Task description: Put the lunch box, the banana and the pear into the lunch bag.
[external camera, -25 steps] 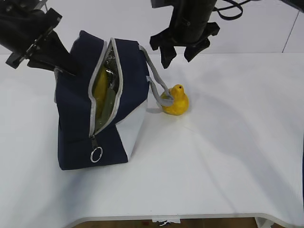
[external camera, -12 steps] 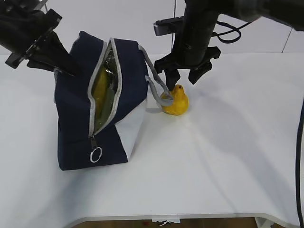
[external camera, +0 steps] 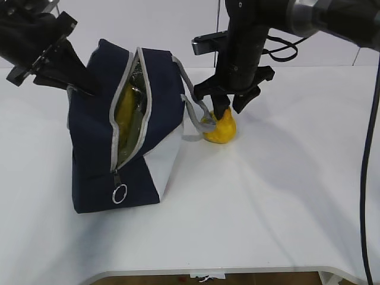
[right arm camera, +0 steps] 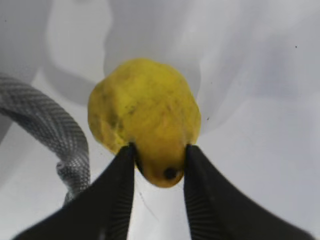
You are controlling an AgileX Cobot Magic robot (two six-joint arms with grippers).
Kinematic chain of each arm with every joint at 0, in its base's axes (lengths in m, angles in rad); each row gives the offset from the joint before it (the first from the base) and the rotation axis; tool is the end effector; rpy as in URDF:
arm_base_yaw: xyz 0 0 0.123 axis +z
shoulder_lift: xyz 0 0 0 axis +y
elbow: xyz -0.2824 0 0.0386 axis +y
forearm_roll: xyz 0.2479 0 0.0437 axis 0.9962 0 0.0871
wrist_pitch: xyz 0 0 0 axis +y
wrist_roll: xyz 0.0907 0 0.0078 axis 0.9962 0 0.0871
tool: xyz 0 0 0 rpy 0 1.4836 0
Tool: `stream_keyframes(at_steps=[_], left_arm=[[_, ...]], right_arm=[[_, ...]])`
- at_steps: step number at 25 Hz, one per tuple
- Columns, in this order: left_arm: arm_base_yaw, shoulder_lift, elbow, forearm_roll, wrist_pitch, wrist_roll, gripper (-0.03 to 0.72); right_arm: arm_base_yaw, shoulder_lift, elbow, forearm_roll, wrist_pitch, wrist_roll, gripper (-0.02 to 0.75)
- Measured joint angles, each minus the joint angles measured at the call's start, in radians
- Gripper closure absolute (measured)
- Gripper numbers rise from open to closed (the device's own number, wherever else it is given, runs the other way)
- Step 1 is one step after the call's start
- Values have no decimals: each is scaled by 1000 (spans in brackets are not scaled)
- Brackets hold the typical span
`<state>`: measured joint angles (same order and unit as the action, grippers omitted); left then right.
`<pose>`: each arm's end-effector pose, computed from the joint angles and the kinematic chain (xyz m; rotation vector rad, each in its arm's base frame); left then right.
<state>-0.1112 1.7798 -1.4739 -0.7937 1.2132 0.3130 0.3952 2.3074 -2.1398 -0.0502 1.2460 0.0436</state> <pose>0.3549 -0.1008 0.2930 0.2550 2.7256 -1.0702 0.4557 0.1854 0.2197 -0.5204 2.8452 0.0074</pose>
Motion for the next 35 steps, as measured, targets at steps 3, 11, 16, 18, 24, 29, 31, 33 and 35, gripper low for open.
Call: stream_keyframes(at_steps=[3,11,16,18,24,29,31,33,35], left_arm=[[0,0,0,1,0,0,688],[0,0,0,12,0,0,688],[0,0,0,27,0,0,688],[0,0,0,27,0,0,688],[0,0,0,28,0,0,688],[0,0,0,29,0,0,688],[0,0,0,30,0,0,688],[0,0,0,30,0,0,688],[0,0,0,32,0,0,688]], right_arm=[[0,0,0,-5,-2,0,513],[0,-28,4,-20,-2,-8,588],[0,-121,6,-33,-2,-10,594],[0,-162,6,-7,-2,-10,594],[0,-240,6,245,6,-30,596],[0,-243,6,424,6,-71,596],[0,-243,6,486,6,-106,596],[0,-243,6,502,6,-131,596],[0,-243,6,465,6,-142,596]])
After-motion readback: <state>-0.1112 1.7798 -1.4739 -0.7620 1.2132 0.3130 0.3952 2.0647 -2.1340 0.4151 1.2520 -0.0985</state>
